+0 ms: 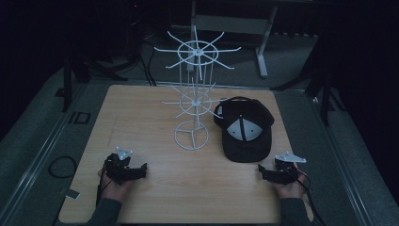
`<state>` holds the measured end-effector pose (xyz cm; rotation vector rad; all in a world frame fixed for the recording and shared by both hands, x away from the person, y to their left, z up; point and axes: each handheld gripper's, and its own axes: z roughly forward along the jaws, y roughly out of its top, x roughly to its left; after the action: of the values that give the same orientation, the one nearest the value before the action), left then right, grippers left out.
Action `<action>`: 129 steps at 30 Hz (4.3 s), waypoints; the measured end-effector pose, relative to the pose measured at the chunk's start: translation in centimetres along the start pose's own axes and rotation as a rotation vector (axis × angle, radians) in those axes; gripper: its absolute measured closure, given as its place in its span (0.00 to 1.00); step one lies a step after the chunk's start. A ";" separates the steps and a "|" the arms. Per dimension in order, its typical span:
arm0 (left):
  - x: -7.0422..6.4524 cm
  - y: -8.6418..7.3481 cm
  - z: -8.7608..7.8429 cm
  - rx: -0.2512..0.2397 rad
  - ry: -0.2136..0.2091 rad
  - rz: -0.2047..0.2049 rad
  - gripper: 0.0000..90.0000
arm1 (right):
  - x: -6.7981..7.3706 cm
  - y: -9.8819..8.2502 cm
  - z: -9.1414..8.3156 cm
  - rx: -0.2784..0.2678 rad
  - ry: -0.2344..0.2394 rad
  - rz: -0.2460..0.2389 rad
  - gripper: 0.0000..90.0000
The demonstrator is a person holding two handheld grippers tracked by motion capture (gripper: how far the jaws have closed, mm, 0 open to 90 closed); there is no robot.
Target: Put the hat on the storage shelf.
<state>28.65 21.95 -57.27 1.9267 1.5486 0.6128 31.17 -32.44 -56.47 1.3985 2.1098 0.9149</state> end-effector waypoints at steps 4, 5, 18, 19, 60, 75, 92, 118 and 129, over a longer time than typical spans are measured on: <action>0.0 0.0 0.0 0.001 -0.001 0.003 0.02 | 0.0 0.1 0.0 0.007 0.001 -0.002 0.21; 0.0 0.0 0.0 0.001 -0.001 0.003 0.02 | 0.0 0.1 0.0 0.009 0.002 -0.001 0.21; 0.0 0.0 0.0 0.001 -0.001 0.004 0.02 | -0.3 1.1 0.1 0.081 0.025 -0.028 0.24; 0.0 0.0 0.0 0.001 -0.001 0.003 0.02 | -0.4 1.3 0.1 0.091 0.031 -0.032 0.25; 0.0 0.0 0.0 0.001 -0.002 0.003 0.02 | -1.2 7.4 1.7 0.080 0.281 -0.060 0.49; 0.0 0.0 0.0 0.002 -0.003 0.003 0.02 | -0.6 8.6 2.2 0.012 0.523 0.012 0.82; 0.0 0.0 0.0 0.002 -0.002 0.003 0.02 | 0.0 10.7 1.3 -0.056 0.503 0.052 0.95; 0.0 0.0 0.0 0.002 -0.004 0.003 0.02 | 1.1 13.6 0.7 -0.097 0.230 -0.049 0.96; 0.0 0.0 0.0 0.002 -0.004 0.002 0.02 | 0.9 14.3 1.4 -0.104 0.176 -0.063 0.96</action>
<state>28.69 21.92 -57.26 1.9296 1.5458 0.6085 40.70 -27.42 -46.95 1.2321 2.1852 1.1413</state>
